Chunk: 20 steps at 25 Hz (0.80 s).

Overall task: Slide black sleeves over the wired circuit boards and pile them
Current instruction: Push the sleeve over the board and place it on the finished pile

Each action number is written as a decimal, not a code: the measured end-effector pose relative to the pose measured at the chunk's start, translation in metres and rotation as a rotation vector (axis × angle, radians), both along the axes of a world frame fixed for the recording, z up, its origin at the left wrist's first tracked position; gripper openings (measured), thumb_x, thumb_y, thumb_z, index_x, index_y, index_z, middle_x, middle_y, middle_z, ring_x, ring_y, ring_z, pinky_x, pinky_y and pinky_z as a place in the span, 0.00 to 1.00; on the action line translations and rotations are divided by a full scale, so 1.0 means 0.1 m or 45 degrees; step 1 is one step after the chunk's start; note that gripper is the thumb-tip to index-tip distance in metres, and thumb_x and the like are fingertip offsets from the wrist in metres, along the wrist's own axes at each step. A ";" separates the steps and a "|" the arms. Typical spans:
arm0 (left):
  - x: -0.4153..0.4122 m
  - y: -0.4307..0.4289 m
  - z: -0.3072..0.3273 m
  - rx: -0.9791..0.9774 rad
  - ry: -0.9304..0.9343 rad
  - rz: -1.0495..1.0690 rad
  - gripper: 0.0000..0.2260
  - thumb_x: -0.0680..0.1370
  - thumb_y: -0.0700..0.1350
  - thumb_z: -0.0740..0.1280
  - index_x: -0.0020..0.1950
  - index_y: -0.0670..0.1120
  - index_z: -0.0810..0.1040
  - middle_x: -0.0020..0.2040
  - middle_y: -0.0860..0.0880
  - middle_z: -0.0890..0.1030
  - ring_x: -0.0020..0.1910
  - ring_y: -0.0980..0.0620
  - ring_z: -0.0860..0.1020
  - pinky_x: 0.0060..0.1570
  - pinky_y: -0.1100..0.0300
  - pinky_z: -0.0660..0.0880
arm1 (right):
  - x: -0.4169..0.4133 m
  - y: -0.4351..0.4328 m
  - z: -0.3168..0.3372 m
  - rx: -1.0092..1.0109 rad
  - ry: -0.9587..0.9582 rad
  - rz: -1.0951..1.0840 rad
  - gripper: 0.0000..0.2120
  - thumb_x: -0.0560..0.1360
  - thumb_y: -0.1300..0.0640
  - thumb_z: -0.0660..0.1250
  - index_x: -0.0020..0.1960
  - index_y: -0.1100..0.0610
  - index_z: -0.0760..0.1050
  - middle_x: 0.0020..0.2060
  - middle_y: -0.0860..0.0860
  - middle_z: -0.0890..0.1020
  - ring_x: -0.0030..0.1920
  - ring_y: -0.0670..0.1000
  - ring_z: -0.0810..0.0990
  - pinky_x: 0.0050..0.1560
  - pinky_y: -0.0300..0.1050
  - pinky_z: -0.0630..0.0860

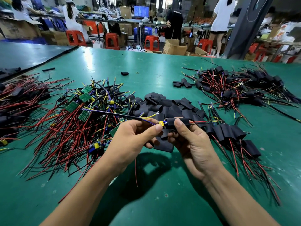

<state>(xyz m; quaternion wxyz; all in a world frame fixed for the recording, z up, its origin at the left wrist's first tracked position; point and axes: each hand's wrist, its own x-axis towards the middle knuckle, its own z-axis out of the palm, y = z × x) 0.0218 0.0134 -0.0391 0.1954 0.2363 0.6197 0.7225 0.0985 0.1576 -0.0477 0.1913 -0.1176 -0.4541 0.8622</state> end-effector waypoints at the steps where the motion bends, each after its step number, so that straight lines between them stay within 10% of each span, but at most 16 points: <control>1: -0.01 -0.01 0.00 -0.010 0.021 0.005 0.16 0.68 0.50 0.74 0.50 0.41 0.83 0.40 0.45 0.84 0.34 0.50 0.80 0.33 0.63 0.76 | 0.00 -0.01 0.00 0.000 -0.001 0.020 0.16 0.63 0.56 0.76 0.49 0.58 0.81 0.41 0.54 0.85 0.33 0.47 0.80 0.38 0.39 0.80; 20: 0.05 0.02 0.03 0.120 -0.362 -0.093 0.11 0.64 0.51 0.76 0.43 0.49 0.87 0.42 0.44 0.85 0.31 0.54 0.80 0.30 0.66 0.75 | 0.04 -0.03 0.00 0.160 0.119 0.158 0.18 0.65 0.55 0.76 0.53 0.55 0.79 0.56 0.56 0.85 0.38 0.49 0.84 0.38 0.40 0.80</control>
